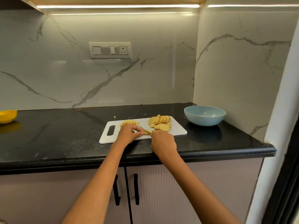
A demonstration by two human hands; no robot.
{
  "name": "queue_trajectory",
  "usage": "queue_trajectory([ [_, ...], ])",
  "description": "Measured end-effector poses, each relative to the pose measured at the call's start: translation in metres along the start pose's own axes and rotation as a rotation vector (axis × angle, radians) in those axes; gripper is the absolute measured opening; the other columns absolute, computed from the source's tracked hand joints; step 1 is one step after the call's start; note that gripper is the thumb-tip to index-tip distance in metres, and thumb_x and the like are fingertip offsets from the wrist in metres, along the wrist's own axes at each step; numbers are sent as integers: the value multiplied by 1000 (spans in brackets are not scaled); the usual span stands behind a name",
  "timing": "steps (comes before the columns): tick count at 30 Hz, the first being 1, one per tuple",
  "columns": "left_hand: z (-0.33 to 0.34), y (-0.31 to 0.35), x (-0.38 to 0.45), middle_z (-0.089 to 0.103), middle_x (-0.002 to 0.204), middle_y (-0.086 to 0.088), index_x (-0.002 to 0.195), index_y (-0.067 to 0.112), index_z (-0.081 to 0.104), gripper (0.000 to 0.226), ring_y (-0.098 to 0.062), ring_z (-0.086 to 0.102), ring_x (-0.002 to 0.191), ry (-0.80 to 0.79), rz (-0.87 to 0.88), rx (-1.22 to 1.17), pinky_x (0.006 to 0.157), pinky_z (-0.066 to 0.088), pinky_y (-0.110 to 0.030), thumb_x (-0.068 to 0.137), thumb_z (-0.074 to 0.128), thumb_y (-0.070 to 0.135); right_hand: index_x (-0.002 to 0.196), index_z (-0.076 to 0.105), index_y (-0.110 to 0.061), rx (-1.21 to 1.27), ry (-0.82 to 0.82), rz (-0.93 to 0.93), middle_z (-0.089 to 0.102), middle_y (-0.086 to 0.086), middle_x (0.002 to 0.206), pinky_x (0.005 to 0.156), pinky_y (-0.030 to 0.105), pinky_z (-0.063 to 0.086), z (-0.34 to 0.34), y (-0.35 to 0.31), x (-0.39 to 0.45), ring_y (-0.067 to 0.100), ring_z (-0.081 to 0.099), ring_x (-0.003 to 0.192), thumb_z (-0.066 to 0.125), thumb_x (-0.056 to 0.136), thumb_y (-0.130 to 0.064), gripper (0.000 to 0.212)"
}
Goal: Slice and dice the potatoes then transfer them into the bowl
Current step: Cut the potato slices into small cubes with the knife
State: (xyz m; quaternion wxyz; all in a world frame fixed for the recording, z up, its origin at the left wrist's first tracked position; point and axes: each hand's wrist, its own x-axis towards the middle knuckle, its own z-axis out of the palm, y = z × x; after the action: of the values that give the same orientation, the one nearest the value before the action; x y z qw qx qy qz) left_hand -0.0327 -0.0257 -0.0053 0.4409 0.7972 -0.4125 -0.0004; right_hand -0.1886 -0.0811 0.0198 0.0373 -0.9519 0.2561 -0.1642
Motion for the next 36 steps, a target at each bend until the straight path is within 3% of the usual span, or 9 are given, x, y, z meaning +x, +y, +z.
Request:
queue_trajectory([
  [6,-2,2,-4,65,88,7,90,15,73,9,-8,50,77,7,56,-9,66,39,-17,83,67,15,99,60,-8,353,63,178,56,5,86,70,30,42,8,23,12,19,54,80,41,98,-22,24],
  [10,-2,3,-3,63,105,4,95,18,70,14,-11,52,95,-12,82,17,79,36,-22,85,64,9,98,61,-11,461,249,206,65,8,90,68,30,44,14,27,16,17,55,75,37,101,-23,27],
  [14,-4,18,7,55,124,0,104,22,64,35,-15,47,115,-217,151,201,93,35,-24,86,53,-6,122,55,-9,447,337,175,66,9,97,69,29,47,11,30,30,19,61,82,34,102,-24,33],
  [18,-2,39,23,44,135,1,111,26,60,59,-17,39,126,-496,152,423,100,37,-30,78,40,-18,125,53,-8,460,385,155,65,10,106,76,30,49,9,35,37,21,61,92,34,102,-24,34],
  [24,-9,44,39,47,131,1,112,26,57,49,-21,45,121,-627,104,523,101,43,-36,80,49,-11,127,53,-9,444,391,130,66,10,103,75,30,50,12,38,42,20,62,87,34,102,-24,35],
  [27,-16,42,38,51,128,-1,114,25,58,43,-17,48,115,-629,90,545,101,41,-29,82,53,-5,129,51,-9,432,363,132,66,9,100,73,30,51,12,37,42,20,62,85,34,102,-26,36],
  [30,-26,38,31,52,124,-3,121,20,57,38,-12,46,100,-581,51,568,90,38,-23,86,56,5,129,50,-12,365,311,106,65,9,93,68,31,48,11,34,39,20,61,80,33,102,-26,35],
  [33,-30,28,22,55,121,-3,121,17,57,34,-12,46,96,-427,6,582,84,35,-21,87,59,21,116,55,-13,255,204,14,65,9,93,70,33,46,12,28,28,22,60,80,33,101,-24,29],
  [36,-24,11,10,57,121,-3,123,14,56,41,-16,52,103,-209,11,477,86,39,-23,87,61,33,108,58,-13,152,107,-51,65,8,95,68,30,41,10,25,18,23,61,83,36,100,-24,26],
])
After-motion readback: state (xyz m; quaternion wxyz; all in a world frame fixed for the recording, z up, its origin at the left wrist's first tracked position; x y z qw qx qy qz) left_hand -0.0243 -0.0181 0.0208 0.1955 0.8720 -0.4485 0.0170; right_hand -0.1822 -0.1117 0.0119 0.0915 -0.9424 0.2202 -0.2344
